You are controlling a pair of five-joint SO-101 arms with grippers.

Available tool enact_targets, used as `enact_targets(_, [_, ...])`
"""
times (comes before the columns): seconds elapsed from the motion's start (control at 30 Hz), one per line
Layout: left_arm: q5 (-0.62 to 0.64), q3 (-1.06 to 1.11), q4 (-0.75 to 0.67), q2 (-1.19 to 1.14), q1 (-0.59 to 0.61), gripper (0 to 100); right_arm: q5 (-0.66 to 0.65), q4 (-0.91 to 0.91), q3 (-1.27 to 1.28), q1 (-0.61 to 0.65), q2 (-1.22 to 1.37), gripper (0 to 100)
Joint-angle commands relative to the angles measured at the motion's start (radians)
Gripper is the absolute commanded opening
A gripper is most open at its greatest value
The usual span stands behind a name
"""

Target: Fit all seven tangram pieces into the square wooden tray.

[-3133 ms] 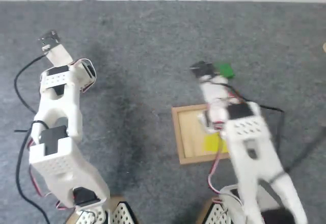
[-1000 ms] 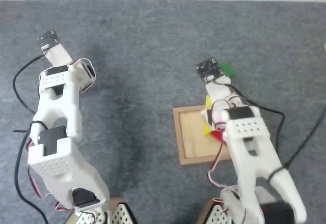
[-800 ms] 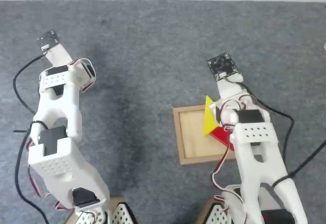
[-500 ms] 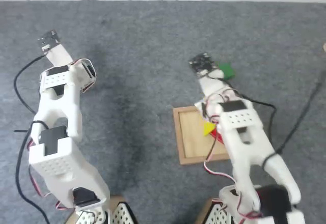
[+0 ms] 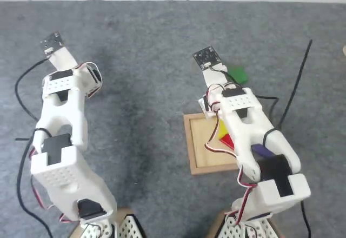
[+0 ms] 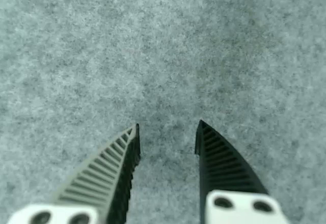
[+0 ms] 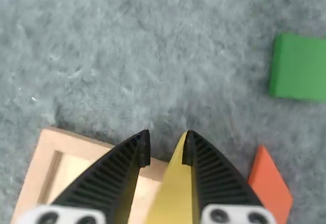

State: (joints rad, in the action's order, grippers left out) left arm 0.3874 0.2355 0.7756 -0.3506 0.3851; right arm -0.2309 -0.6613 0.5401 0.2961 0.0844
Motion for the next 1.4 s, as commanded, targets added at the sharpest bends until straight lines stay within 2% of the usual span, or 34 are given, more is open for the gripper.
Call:
enact_targets(0.0, [-0.028,-0.016,-0.021,0.009,-0.008,18,0.009,0.018,-0.055,0.005,-0.005,11.9])
enact_targets(0.3, [-0.028,-0.018,-0.023,0.009,-0.008,18,0.018,-0.018,-0.037,-0.079,-0.061,11.8])
enact_targets(0.47, [-0.028,-0.018,-0.023,0.009,-0.008,18,0.020,-0.007,0.015,-0.082,-0.174,11.8])
enact_targets(0.97, [-0.028,-0.018,-0.023,0.009,-0.008,18,0.020,-0.007,0.144,-0.097,-0.292,11.8])
enact_targets(1.17, [-0.028,-0.018,-0.023,0.009,-0.008,18,0.009,0.101,0.201,-0.030,-0.377,11.8])
enact_targets(1.37, [-0.028,-0.018,-0.023,0.009,-0.008,18,-0.032,0.116,0.153,0.039,-0.214,11.8])
